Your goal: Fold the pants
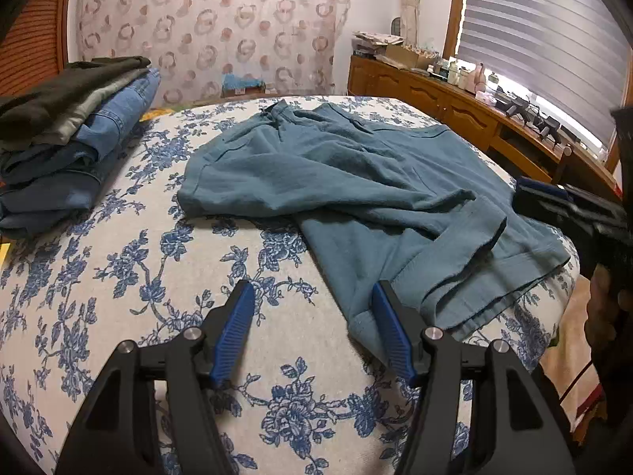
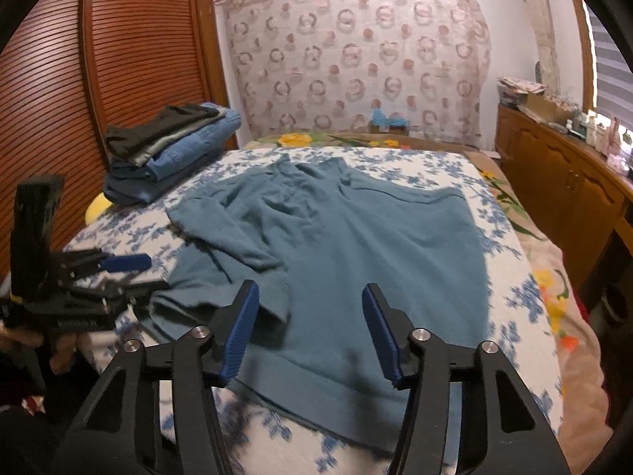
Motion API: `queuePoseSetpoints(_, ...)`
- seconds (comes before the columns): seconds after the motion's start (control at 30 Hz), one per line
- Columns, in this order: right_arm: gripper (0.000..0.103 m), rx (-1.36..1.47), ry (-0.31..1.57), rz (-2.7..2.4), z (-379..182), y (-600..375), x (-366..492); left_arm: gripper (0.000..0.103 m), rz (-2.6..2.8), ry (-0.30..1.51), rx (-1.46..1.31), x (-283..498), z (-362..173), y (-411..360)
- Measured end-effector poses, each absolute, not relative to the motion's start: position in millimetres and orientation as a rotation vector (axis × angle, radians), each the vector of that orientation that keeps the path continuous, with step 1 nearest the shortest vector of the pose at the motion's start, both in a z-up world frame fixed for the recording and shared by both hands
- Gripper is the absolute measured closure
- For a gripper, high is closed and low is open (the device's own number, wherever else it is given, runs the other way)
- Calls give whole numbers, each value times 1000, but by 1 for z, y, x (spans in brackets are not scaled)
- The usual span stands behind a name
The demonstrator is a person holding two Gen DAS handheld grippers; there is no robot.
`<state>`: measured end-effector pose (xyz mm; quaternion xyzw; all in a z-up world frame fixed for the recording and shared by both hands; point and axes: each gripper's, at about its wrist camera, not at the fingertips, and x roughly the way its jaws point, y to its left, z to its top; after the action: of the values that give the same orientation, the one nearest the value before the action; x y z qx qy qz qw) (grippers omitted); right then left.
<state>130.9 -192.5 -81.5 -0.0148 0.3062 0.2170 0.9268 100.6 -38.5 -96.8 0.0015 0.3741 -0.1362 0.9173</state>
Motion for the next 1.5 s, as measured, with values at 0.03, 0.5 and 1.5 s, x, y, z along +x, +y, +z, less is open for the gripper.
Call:
queuePoseSetpoints(0.03,58,-27,636,456,-81,-188,135,42,-278,764,4,100,-97,-39)
queuePoseSetpoints(0.5,61,-63,769,495,-103,-160,158,42,-273,746,-35,93,-98,-32)
queuePoseSetpoints(1.5,98,-90,521,505,-31,-182,118,42,-314,731,-57,78,-71,-41)
